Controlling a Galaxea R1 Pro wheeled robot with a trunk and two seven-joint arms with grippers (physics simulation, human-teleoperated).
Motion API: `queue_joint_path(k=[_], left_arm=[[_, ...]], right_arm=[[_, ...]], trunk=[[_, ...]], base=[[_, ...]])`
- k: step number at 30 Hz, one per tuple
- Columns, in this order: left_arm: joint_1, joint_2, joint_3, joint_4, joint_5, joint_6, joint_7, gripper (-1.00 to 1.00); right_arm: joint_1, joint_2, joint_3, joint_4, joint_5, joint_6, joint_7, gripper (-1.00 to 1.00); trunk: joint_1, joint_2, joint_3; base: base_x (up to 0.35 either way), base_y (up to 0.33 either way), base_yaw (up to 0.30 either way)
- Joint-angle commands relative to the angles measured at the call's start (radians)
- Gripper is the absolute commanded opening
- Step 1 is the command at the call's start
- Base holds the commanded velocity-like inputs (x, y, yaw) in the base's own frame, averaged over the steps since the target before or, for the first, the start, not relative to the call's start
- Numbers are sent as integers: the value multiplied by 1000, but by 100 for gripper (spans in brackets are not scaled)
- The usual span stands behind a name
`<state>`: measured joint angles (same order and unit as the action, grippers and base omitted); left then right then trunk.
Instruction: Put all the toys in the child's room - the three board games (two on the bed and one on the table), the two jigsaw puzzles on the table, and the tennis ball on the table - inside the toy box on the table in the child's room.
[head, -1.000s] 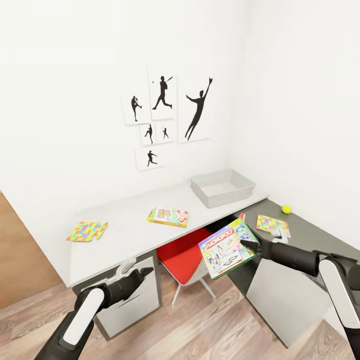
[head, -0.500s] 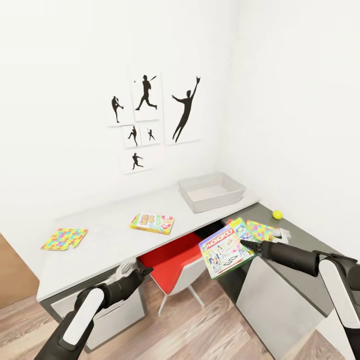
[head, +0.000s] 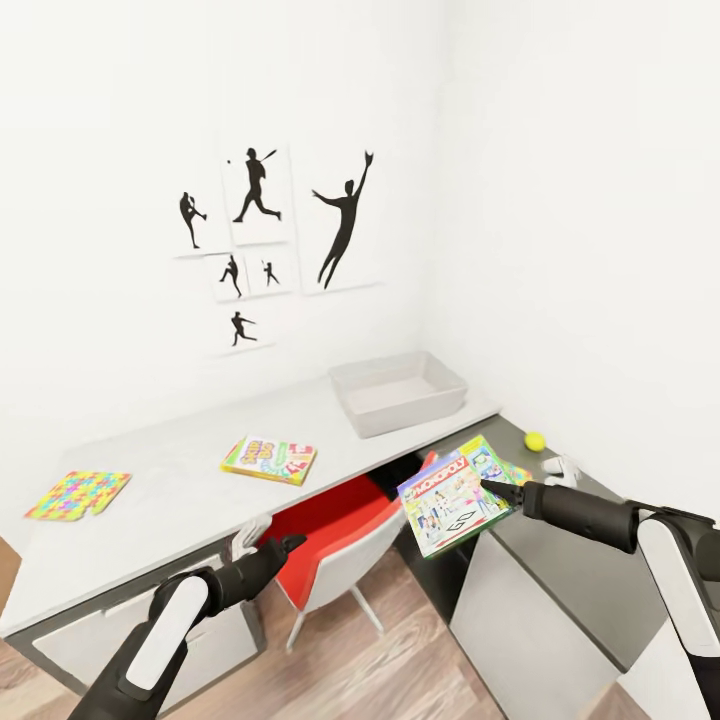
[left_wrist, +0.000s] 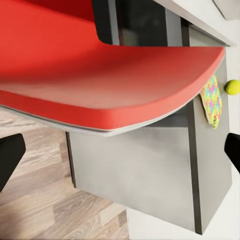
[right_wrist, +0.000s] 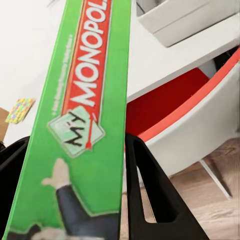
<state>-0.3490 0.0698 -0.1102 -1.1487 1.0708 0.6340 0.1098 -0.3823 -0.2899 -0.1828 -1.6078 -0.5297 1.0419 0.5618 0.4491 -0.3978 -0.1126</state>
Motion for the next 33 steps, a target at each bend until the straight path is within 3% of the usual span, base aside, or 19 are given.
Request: queue_joint_path(k=[1,33], left_arm=[[-1,1,-2,-2,11,2,10,100],[-1,1,-1,-5,12,2,10,100]], right_arm=[[-1,0,-1,0,0,5,9,-100],[0,4,2,0,0,5,9,-100]], trunk=[[1,-2,-2],[1,-2,-2]], base=[[162,-290,0],[154,-270,0]])
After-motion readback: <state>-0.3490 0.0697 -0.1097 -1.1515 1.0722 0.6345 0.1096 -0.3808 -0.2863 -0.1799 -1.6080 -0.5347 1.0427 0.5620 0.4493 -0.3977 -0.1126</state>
